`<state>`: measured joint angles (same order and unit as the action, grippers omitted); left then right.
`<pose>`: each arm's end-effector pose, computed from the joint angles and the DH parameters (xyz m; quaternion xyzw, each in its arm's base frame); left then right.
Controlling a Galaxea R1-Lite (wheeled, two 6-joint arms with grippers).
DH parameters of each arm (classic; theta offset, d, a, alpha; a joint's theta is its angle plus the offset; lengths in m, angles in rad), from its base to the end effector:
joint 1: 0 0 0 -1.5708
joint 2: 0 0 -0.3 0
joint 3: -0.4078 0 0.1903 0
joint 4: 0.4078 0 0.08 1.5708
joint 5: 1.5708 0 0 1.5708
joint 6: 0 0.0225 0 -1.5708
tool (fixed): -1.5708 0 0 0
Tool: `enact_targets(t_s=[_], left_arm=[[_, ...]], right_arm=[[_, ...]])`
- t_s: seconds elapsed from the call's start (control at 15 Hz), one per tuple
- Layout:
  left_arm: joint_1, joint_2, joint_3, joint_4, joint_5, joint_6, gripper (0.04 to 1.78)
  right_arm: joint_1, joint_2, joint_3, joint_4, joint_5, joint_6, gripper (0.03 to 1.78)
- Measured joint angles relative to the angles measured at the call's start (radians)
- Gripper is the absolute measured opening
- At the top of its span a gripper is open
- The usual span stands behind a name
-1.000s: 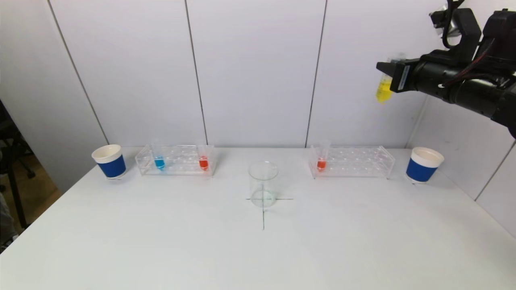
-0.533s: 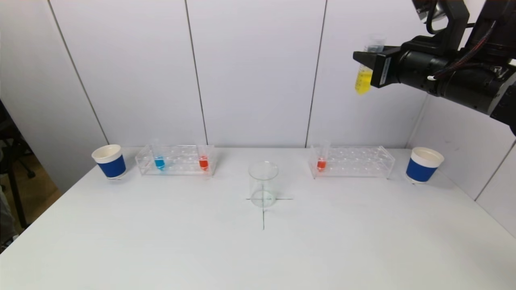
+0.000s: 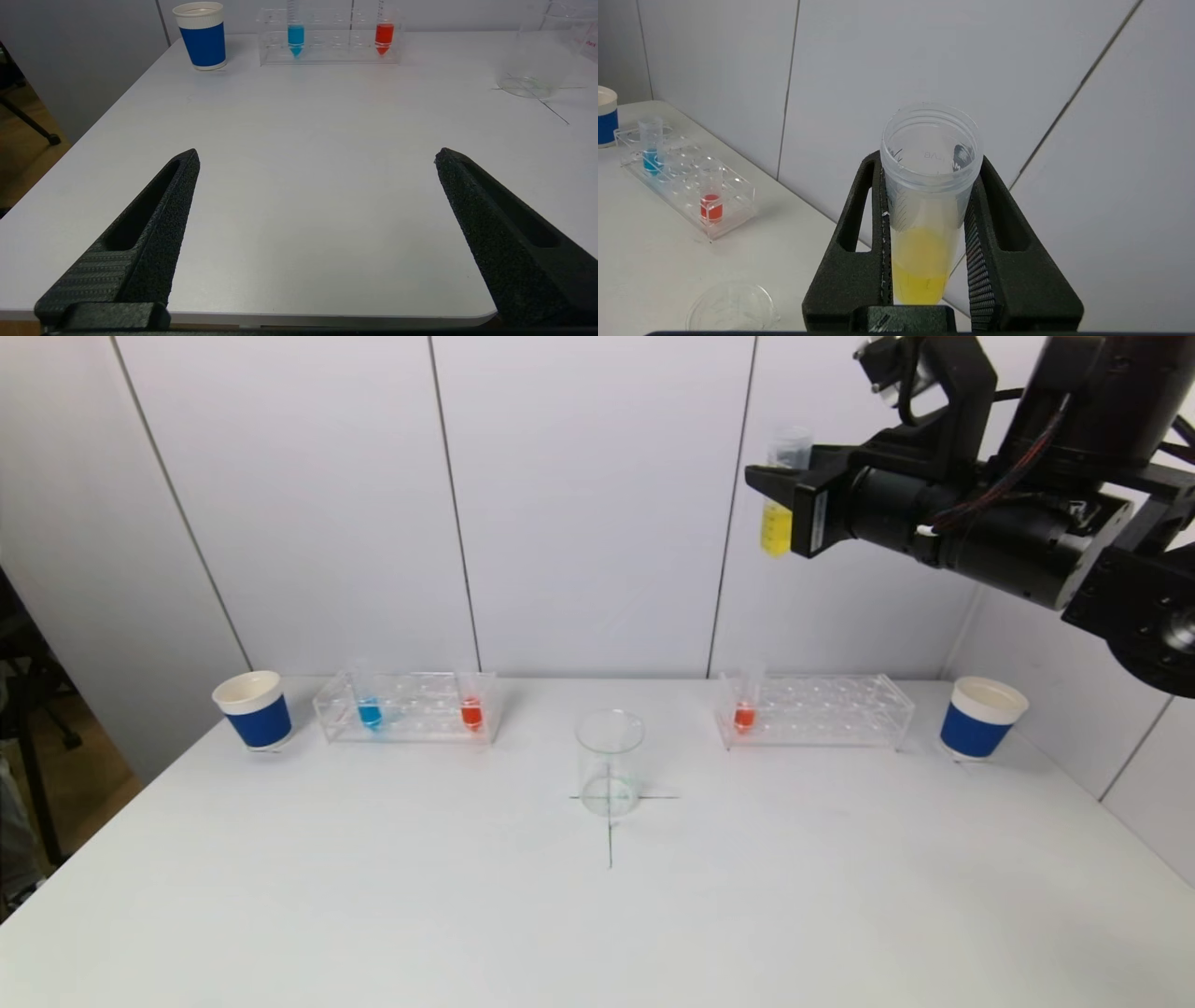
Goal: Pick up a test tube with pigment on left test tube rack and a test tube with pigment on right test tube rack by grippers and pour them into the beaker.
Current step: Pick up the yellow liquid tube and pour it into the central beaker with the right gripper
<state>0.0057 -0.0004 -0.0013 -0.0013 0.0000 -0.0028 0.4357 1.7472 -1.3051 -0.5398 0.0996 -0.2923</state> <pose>-0.0229 -0.0001 0.0760 -0.0014 -0.0015 0.0028 1.0000 0.3116 0.1475 0.2988 -0.1322 -0.0861 0.2543 0.9542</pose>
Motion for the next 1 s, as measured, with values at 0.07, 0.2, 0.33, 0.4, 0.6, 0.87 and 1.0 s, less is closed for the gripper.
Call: enact_targets(t_s=[0.07,0.2,0.33,0.4,0.6,0.87,1.0], left_arm=[[0.0,0.0,0.0,0.0,0.0,0.0,1.76],[0.0,0.0,0.0,0.0,0.0,0.0,1.76],[0.0,0.0,0.0,0.0,0.0,0.0,1.76],[0.0,0.0,0.0,0.0,0.0,0.0,1.76],[0.0,0.0,0.0,0.0,0.0,0.0,1.76],[0.0,0.0,0.0,0.0,0.0,0.0,1.76],[0.0,0.0,0.0,0.0,0.0,0.0,1.76]], right_arm=[[0.009,0.016,0.0,-0.034,0.016,-0.025,0.5],[0.019,0.055,0.007,-0.137,0.075,-0.095,0.5],[0.025,0.091,0.024,-0.214,0.136,-0.141,0.5],[0.03,0.103,0.035,-0.219,0.152,-0.145,0.5],[0.036,0.129,0.056,-0.239,0.209,-0.176,0.5],[0.043,0.161,0.087,-0.289,0.267,-0.258,0.5],[0.044,0.173,0.107,-0.302,0.301,-0.301,0.5]])
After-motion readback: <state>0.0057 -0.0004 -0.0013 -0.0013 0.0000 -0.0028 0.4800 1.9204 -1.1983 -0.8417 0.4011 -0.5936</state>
